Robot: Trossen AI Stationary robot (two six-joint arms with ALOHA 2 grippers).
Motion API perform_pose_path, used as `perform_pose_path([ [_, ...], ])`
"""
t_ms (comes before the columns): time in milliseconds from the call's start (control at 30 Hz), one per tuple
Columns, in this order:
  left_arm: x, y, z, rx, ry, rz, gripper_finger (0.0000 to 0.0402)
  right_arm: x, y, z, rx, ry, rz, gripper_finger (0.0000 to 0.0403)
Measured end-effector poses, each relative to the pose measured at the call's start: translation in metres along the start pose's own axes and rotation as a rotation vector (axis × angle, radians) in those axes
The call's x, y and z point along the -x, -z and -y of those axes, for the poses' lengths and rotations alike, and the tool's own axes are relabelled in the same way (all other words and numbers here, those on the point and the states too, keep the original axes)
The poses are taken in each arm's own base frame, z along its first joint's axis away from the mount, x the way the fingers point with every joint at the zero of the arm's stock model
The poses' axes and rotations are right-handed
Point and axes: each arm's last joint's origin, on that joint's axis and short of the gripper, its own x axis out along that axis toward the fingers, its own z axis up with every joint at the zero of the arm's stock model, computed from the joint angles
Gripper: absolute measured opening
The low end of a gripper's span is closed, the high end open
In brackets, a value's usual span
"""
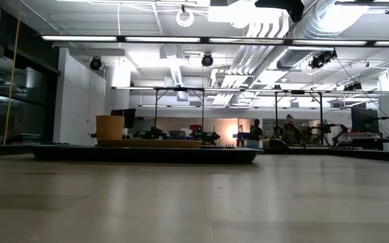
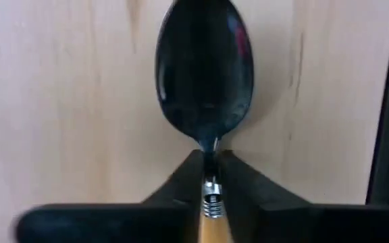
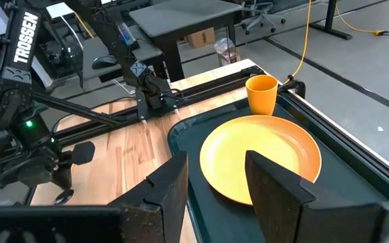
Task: Pick and place plate/cup/fork/spoon on tray
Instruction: Put the yellow spoon on the black serving tray
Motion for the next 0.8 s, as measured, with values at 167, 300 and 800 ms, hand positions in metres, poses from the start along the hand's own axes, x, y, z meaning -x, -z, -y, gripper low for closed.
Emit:
perform_pose_path([
  [167, 0.024, -0.005, -0.013, 0.001, 0.015, 0.005, 0.0014, 0.000, 0.000, 0.000, 0.000, 0.000, 0.000, 0.0142],
  [300, 0.058, -0.014, -0.034, -0.008, 0.035, 0.046, 0.0004, 0.000, 0.000, 0.000, 0.000, 0.001, 0.001, 0.0142],
  [800, 0.196, -0.078, -0.186, 0.323, -0.176, 0.742, 0.0001, -0.006, -0.008, -0.001, -0.395, -0.025, 0.075, 0.0142],
])
